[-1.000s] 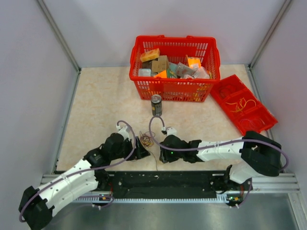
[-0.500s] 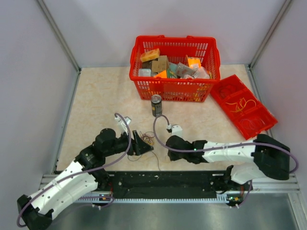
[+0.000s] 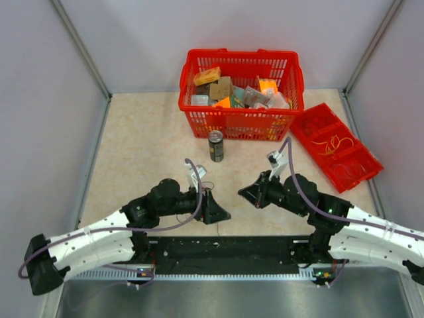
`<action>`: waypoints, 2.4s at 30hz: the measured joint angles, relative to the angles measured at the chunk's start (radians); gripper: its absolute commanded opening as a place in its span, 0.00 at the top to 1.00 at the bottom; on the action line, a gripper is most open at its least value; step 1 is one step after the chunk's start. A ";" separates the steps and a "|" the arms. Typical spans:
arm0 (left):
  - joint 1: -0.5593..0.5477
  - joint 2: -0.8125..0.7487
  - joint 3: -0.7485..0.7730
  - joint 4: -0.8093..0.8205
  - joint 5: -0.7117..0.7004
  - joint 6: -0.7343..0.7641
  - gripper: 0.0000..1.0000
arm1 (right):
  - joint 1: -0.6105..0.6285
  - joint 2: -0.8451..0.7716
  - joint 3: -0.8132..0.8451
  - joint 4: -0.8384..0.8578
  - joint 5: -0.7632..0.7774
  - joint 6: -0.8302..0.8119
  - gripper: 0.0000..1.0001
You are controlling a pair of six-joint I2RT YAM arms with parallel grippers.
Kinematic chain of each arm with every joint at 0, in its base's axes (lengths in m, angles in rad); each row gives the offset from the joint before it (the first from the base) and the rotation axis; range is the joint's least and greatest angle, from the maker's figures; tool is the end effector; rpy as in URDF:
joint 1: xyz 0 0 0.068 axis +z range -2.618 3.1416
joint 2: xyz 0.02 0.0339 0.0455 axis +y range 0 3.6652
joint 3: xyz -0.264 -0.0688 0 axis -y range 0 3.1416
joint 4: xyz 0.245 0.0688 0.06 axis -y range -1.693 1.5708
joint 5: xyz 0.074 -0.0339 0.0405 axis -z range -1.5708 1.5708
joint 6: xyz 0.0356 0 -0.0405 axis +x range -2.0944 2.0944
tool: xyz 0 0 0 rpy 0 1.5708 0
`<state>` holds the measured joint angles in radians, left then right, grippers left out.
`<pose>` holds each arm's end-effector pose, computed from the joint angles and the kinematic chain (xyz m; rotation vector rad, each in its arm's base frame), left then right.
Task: Untangle the cables
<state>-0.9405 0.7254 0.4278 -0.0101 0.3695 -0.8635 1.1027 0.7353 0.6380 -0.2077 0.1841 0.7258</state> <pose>0.0936 -0.1501 0.2417 0.3795 2.1544 -1.4950 0.0861 0.1558 0.2938 -0.2433 2.0040 1.0568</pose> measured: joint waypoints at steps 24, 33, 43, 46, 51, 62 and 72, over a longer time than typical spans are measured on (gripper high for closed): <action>-0.180 0.336 0.230 -0.027 -0.180 0.203 0.63 | -0.008 -0.172 0.104 -0.077 -0.188 -0.043 1.00; -0.181 0.362 0.348 -0.131 -0.274 0.238 1.00 | -0.008 -0.197 0.102 -0.149 -0.126 -0.080 1.00; -0.181 0.093 0.402 -0.115 -0.463 0.200 1.00 | -0.008 -0.135 -0.012 -0.130 -0.213 -0.115 0.32; -0.181 0.091 0.436 -0.106 -0.491 0.183 1.00 | -0.008 -0.113 -0.030 -0.085 -0.270 -0.143 0.24; -0.181 0.141 0.525 -0.130 -0.543 0.145 1.00 | -0.008 -0.101 -0.049 0.001 -0.314 -0.200 0.22; -0.181 0.142 0.560 -0.146 -0.566 0.081 1.00 | -0.008 -0.058 -0.097 0.126 -0.238 -0.210 0.25; -0.181 0.142 0.573 -0.175 -0.541 0.049 1.00 | -0.008 0.131 -0.005 0.269 -0.237 -0.237 0.54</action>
<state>-1.1213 0.8673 1.0004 -0.1848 -0.1719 -0.8146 1.0943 0.8661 0.6334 0.0616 -0.0525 0.4892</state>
